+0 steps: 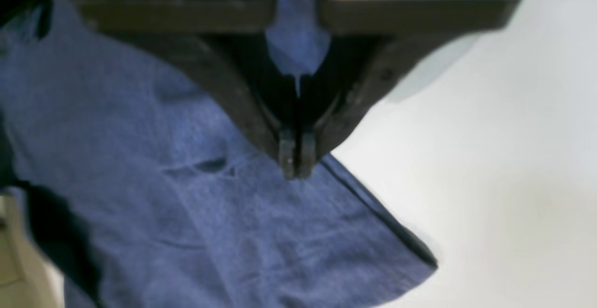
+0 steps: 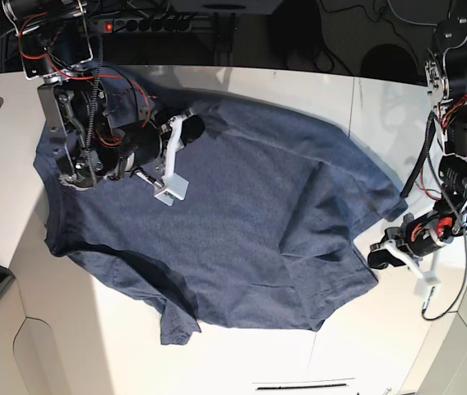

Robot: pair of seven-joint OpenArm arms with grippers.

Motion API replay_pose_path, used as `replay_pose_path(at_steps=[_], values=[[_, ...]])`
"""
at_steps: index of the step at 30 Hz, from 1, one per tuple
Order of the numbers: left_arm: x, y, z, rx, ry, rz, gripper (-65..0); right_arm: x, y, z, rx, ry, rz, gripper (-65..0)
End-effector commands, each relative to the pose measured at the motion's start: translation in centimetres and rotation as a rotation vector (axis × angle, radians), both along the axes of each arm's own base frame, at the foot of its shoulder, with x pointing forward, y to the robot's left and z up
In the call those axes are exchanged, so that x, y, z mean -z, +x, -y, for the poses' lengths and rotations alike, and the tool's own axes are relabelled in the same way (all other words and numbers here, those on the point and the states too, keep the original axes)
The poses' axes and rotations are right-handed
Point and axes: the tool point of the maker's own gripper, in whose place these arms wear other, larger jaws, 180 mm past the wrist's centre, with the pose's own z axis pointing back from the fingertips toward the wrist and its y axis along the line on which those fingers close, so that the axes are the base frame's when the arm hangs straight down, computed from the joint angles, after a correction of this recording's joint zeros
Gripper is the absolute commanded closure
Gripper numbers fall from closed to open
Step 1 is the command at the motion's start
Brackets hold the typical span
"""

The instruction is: Layout the t-shirt on the table in an organized manner, then fold the t-shirt properly

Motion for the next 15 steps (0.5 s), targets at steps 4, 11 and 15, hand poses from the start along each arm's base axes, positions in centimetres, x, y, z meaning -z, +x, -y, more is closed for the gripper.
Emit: replay_pose_path(at_steps=[4,11,15], values=[[-1.8,0.4,-1.4,-0.019,-0.026,0.062,0.0,-6.2,5.7,-0.4,0.107,0.139,0.238,0.0],[0.0,-1.8,-0.7,-0.022,-0.092,-0.003,0.0,-9.3,11.6,1.5,0.279,0.134,0.481,0.0],[0.5,-2.2,-0.7,-0.024,-0.098,-0.013,0.0,-9.4,12.7,0.2,0.286,0.152,0.474,0.0]])
